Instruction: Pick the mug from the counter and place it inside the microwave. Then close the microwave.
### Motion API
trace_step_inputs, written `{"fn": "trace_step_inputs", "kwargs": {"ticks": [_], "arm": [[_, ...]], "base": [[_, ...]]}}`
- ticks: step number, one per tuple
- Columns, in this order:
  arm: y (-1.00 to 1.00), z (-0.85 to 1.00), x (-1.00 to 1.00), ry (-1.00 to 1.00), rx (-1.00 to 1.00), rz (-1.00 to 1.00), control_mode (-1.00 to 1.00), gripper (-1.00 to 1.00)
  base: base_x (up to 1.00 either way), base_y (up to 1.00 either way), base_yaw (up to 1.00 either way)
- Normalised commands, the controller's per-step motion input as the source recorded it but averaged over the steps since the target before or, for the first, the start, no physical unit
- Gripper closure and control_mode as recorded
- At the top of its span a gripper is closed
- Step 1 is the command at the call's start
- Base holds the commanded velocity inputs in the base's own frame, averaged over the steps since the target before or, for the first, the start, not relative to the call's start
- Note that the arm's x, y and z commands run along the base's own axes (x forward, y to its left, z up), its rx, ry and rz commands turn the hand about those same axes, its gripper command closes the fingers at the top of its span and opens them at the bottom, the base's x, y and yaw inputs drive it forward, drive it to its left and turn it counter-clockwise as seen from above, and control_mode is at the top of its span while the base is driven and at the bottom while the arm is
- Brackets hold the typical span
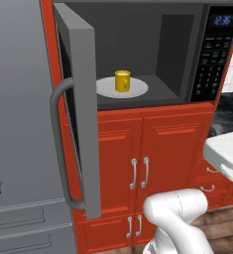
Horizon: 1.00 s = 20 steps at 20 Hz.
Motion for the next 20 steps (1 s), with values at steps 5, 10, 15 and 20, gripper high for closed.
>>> {"fn": "trace_step_inputs", "kwargs": {"ticks": [5,10,15,20], "arm": [[0.00,0.00,-0.86,0.00,0.03,0.02,-1.00,-1.00],[0.00,0.00,-0.73,0.00,0.03,0.00,-1.00,-1.00],[0.20,0.00,-0.29,0.03,0.00,-0.01,-1.00,-1.00],[0.42,-0.10,-0.10,0.00,0.00,-0.03,-1.00,-1.00]], "base": [[0.00,0.00,0.00],[0.00,0.00,0.00],[0.00,0.00,0.00],[0.00,0.00,0.00]]}}
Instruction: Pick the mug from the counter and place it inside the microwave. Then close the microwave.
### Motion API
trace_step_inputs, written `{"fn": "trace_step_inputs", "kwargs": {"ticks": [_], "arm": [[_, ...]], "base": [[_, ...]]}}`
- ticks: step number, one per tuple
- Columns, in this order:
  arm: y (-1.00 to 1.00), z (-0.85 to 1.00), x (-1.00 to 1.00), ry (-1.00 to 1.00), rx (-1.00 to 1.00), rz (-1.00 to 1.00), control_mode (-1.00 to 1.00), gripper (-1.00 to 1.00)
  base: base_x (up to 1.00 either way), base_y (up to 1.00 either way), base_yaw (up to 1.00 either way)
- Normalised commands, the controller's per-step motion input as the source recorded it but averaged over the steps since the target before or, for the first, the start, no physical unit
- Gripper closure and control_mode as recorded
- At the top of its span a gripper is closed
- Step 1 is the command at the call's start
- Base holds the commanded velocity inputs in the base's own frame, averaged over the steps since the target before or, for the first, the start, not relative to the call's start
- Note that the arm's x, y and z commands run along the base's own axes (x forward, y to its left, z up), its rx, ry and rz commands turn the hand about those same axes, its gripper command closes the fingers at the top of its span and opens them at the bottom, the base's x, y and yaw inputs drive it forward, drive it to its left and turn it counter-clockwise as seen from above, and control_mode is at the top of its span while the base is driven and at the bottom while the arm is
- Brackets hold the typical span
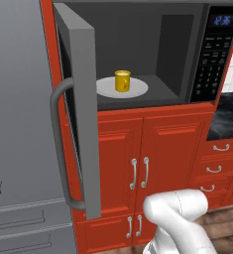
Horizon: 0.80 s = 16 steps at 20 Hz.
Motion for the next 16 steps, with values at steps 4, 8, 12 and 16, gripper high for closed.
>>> {"fn": "trace_step_inputs", "kwargs": {"ticks": [4,8,12,16], "arm": [[0.37,-0.24,-0.11,-0.02,0.00,-0.11,-1.00,-1.00],[0.34,-0.09,0.00,-0.04,0.00,-0.19,-1.00,-1.00],[0.42,0.02,0.00,-0.08,-0.03,-0.25,-1.00,-1.00],[0.38,0.00,0.00,-0.09,0.00,-0.29,-1.00,-1.00]], "base": [[0.00,0.00,0.00],[0.00,0.00,0.00],[0.00,0.00,0.00],[0.00,0.00,0.00]]}}
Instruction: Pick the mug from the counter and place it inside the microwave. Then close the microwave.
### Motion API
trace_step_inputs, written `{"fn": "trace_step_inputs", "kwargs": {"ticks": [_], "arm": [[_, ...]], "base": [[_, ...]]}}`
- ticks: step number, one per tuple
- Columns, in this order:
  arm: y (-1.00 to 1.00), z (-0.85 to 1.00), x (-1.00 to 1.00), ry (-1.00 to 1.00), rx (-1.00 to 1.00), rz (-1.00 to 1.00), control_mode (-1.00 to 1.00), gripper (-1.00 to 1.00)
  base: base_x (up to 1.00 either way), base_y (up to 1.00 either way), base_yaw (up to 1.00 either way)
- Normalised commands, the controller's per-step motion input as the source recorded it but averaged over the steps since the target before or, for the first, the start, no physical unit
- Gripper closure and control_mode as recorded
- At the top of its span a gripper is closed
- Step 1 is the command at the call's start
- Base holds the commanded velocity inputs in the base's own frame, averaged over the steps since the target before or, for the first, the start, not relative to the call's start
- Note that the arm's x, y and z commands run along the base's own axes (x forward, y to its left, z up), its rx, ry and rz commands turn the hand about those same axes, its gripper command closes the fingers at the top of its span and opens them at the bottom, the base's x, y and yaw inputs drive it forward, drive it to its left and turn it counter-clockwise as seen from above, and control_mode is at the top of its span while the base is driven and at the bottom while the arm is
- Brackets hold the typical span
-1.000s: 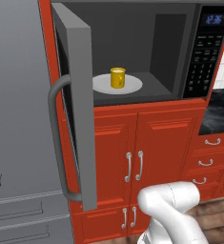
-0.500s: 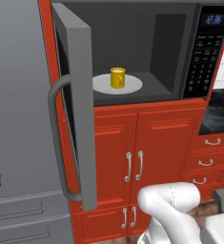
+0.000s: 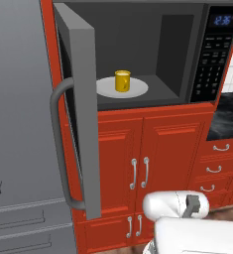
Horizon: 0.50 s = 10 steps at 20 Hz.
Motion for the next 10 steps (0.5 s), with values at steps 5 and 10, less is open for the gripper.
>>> {"fn": "trace_step_inputs", "kwargs": {"ticks": [5,10], "arm": [[0.26,0.00,0.28,0.00,-0.02,-0.28,-1.00,-1.00],[0.23,-0.05,0.25,0.00,-0.01,-0.20,-1.00,-1.00]], "base": [[0.00,0.00,0.00],[0.00,0.00,0.00]]}}
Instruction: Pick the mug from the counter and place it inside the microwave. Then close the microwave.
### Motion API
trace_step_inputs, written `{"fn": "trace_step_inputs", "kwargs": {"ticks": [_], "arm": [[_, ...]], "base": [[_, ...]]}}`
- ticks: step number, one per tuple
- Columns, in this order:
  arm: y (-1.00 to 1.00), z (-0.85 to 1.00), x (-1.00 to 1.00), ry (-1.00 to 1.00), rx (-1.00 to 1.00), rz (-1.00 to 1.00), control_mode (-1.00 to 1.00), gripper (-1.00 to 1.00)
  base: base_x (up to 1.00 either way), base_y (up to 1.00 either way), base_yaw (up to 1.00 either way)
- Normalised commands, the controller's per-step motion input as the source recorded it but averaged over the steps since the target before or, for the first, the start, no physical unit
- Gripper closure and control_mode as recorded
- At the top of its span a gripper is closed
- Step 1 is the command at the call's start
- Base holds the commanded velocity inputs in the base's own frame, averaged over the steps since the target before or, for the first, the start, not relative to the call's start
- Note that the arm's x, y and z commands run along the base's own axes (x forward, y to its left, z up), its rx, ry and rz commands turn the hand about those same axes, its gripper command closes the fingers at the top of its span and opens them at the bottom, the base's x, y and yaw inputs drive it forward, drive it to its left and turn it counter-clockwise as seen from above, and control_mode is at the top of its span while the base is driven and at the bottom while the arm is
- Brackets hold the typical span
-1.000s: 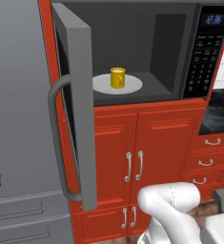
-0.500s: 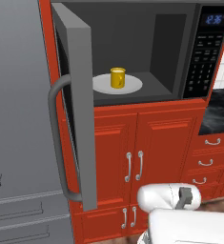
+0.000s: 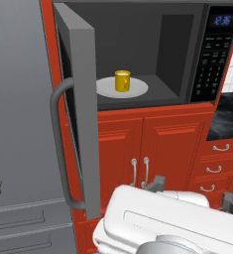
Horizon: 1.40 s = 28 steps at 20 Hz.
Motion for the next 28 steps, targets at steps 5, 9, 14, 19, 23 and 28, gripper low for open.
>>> {"fn": "trace_step_inputs", "kwargs": {"ticks": [5,9,14,19,23,28], "arm": [[0.24,-0.10,0.00,0.00,0.00,-0.08,-1.00,-1.00],[0.25,-0.13,0.07,0.00,0.00,-0.08,-1.00,-1.00],[0.36,-0.23,0.18,0.00,-0.01,-0.10,-1.00,-1.00],[0.41,-0.14,0.25,0.00,-0.01,-0.10,-1.00,-1.00],[0.46,-0.16,0.34,0.00,-0.02,-0.11,-1.00,-1.00],[0.52,-0.23,0.10,0.00,-0.02,-0.13,-1.00,-1.00]], "base": [[0.00,0.00,0.00],[0.00,0.00,0.00],[0.00,0.00,0.00],[0.00,0.00,0.00],[0.00,0.00,0.00],[0.00,0.00,0.00]]}}
